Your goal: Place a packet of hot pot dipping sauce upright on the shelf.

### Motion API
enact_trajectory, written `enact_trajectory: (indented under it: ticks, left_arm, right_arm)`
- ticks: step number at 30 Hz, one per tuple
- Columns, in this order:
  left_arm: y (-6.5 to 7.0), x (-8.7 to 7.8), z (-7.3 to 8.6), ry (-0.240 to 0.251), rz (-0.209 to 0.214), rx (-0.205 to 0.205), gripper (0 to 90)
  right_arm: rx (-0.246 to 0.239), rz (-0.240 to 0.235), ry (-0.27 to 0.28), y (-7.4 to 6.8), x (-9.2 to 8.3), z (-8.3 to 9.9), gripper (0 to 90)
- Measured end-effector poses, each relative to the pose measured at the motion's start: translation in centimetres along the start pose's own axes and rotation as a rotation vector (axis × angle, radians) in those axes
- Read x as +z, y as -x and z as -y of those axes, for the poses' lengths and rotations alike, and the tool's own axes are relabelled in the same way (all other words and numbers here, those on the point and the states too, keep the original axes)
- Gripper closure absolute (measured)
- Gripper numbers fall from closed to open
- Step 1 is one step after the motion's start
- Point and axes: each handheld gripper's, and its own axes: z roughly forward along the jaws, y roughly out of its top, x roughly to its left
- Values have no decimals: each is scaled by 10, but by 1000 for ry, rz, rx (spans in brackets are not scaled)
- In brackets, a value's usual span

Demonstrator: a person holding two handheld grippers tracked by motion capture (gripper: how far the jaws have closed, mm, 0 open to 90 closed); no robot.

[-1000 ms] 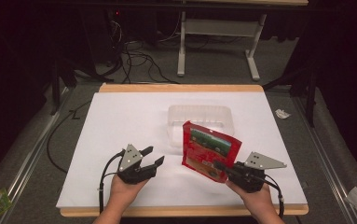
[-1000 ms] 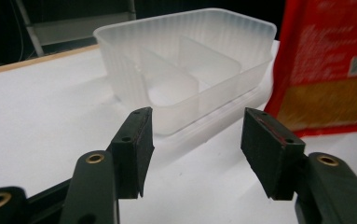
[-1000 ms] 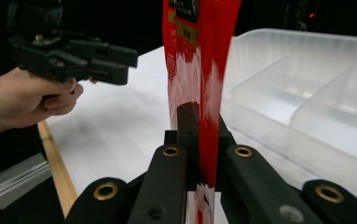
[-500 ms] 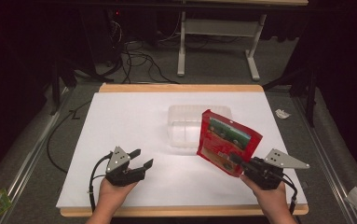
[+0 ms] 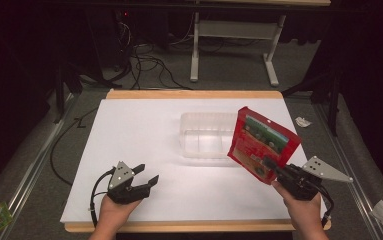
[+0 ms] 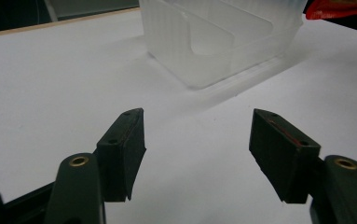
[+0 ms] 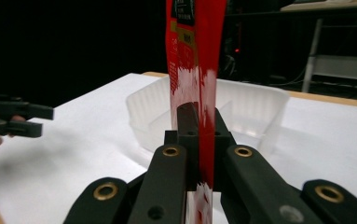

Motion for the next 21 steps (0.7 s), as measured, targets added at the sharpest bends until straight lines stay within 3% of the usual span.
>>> enact_trajectory:
  ticks: [11, 21]
  left_arm:
    - [-1, 2, -1, 6, 13, 7, 360]
    - [0, 1, -1, 10, 29, 13, 358]
  right_arm:
    - [22, 88, 35, 6, -4, -2, 900]
    - [25, 127, 59, 5, 20, -9, 900]
